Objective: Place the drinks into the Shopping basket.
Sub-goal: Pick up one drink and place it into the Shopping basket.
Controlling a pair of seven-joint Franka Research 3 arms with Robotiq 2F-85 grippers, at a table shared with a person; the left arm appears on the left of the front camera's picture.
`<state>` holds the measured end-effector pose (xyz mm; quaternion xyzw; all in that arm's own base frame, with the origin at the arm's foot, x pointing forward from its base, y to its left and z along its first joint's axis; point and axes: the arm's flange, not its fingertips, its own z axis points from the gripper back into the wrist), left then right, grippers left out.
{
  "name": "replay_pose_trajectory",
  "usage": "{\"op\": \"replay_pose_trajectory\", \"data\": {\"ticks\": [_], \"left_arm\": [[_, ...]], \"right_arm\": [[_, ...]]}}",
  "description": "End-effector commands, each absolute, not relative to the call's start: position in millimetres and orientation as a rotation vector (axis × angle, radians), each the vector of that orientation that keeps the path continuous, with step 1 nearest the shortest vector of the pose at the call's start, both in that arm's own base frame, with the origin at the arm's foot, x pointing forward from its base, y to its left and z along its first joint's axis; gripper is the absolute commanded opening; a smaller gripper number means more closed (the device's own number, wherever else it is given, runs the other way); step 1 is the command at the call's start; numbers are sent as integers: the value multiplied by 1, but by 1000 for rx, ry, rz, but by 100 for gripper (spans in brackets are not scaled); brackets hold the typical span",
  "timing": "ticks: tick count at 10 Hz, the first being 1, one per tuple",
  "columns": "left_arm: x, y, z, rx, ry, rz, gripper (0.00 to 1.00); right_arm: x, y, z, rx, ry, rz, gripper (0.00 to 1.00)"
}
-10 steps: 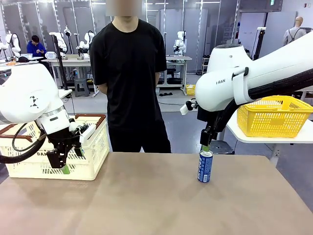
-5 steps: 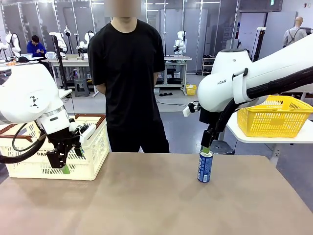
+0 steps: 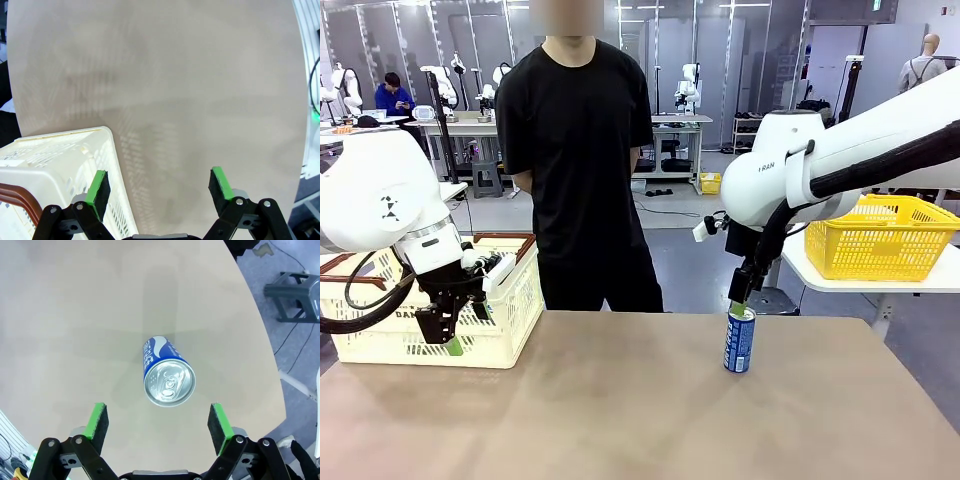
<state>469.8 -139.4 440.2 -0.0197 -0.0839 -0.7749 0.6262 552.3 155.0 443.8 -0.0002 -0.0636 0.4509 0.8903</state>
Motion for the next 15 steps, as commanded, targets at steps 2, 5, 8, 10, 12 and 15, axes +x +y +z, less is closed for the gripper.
{"op": "replay_pose_trajectory", "data": {"ticks": [2, 5, 8, 10, 12, 15], "left_arm": [[468, -138, 441, -43, -174, -1781, 100], [468, -138, 441, -43, -174, -1781, 100], [468, -138, 441, -43, -174, -1781, 100], [468, -138, 441, -43, -174, -1781, 100], [468, -138, 441, -43, -174, -1781, 100], [468, -138, 441, -43, -174, -1781, 100]], "right_arm": [[573, 154, 427, 39, -103, 938, 100], [584, 155, 406, 60, -84, 943, 100], [591, 154, 389, 73, -56, 935, 100], [593, 154, 381, 76, -40, 937, 100], [595, 153, 378, 76, -38, 934, 100], [595, 150, 375, 81, -33, 933, 81]]}}
